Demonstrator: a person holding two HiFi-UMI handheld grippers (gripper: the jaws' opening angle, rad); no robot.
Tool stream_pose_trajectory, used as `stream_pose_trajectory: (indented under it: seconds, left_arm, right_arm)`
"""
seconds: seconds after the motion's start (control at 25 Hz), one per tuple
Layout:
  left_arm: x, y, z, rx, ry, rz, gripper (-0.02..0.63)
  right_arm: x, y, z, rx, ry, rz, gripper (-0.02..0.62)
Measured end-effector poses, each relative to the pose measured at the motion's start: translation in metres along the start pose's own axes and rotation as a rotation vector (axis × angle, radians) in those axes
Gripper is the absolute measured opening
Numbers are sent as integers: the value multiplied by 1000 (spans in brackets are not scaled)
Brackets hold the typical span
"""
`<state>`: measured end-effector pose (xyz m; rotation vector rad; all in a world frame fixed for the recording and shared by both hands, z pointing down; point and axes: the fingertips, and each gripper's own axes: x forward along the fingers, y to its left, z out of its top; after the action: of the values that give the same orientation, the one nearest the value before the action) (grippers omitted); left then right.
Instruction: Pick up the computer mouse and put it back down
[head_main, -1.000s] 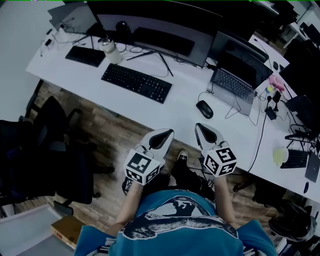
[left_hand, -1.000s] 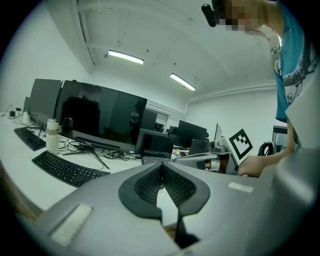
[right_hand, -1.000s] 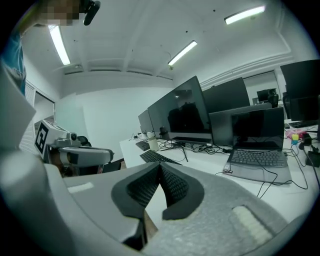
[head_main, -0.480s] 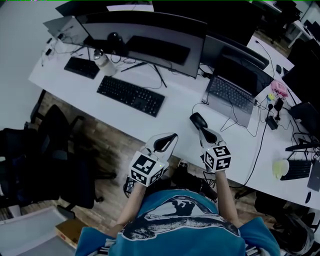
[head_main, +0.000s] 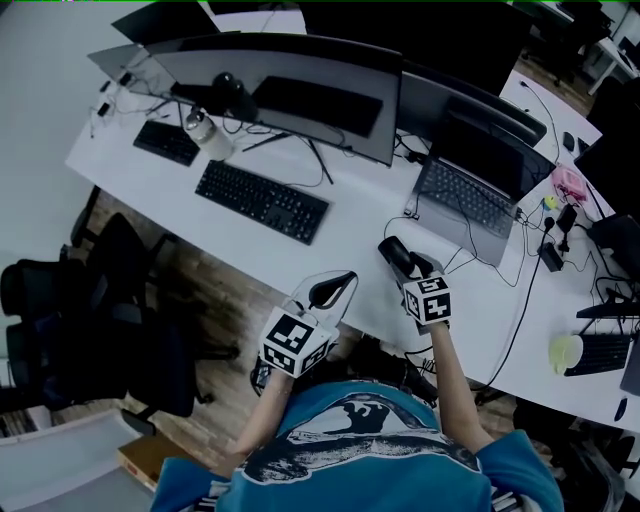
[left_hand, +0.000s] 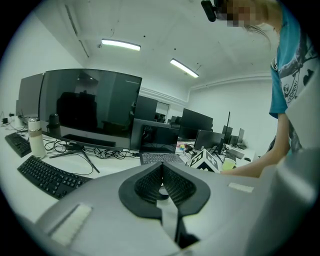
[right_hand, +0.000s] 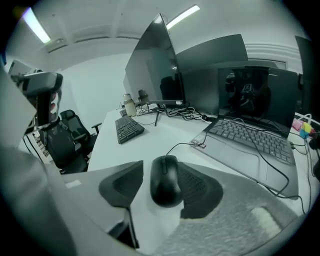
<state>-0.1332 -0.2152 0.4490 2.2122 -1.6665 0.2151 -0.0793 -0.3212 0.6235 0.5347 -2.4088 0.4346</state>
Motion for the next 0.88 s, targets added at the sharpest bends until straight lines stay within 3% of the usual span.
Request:
stream_pose_trajectory:
  seconds: [0.12,0.44,0.72,0.88]
  left_arm:
    - [5,1,0,2,13,8,18]
    - [13,0,-4,-4,46,31,18]
    - [11,1,-12,-8,77,46,18]
    - [13,0,-14,-3,85,42,18]
  right_arm:
    - [15,-4,-5,-32,40,8,257]
    - [50,-8,-22,-98,135,32,320]
    - [56,-6,-23,-121,120,15,329]
    - [55,-5,-20,-127,108,15,304]
